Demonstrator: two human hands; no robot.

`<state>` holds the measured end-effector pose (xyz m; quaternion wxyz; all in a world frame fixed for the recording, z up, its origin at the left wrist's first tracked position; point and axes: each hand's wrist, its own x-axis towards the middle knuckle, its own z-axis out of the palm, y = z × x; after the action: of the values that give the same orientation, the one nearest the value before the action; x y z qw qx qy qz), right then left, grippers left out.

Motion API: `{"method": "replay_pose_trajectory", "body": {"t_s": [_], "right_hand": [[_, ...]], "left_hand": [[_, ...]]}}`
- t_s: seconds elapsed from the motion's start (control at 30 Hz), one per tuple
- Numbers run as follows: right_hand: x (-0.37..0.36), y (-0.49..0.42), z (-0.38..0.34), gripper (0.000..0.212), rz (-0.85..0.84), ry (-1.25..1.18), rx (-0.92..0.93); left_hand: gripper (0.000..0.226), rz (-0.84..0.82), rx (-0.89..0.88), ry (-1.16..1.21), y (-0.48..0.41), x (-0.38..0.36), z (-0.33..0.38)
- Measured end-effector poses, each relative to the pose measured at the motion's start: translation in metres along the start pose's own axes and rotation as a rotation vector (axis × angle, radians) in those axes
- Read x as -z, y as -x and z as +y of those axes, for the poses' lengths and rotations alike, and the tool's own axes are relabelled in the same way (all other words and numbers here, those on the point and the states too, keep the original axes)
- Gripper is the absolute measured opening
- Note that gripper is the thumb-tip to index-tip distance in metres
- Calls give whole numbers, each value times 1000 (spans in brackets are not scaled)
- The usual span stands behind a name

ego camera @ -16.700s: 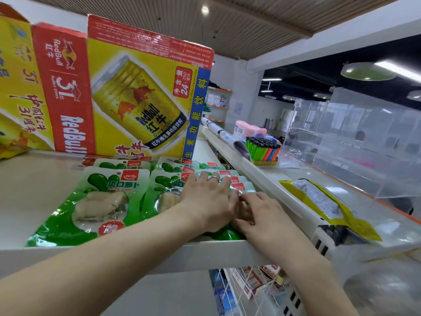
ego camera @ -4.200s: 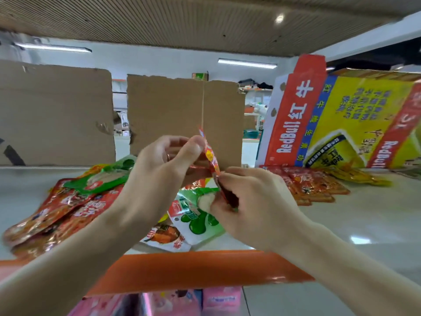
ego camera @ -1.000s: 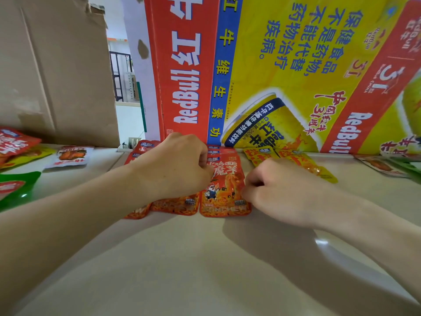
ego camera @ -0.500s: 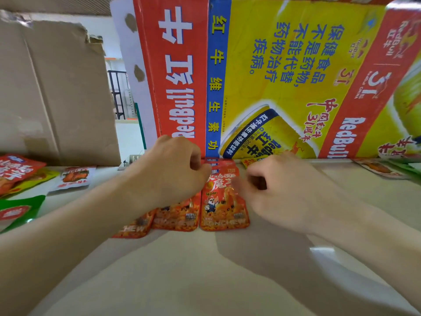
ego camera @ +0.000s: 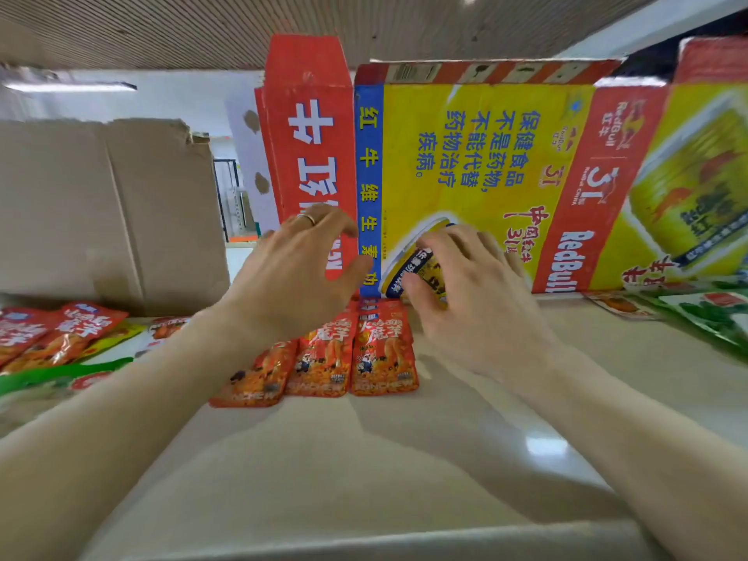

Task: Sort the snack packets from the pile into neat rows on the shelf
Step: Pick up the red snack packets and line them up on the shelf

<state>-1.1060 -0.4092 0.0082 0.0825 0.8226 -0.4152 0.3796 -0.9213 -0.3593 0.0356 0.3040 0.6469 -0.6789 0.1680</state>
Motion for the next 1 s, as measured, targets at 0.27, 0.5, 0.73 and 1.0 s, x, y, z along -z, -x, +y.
{"method": "replay_pose_trajectory", "body": {"t_s": [0.27, 0.5, 0.73, 1.0], "right_hand": [[20, 4, -40, 54, 5, -7, 72], [9, 14, -127, 58, -29, -130, 212], [-18, 2, -215, 66, -34, -282, 285], [-53, -1, -306, 68, -156, -281, 391]], "left_hand": [[55, 70, -88, -76, 43, 65, -8], [53, 81, -50, -194, 110, 101, -53], [53, 55, 110, -294, 159, 136, -134], [51, 77, 198, -354, 209, 175, -210]]}}
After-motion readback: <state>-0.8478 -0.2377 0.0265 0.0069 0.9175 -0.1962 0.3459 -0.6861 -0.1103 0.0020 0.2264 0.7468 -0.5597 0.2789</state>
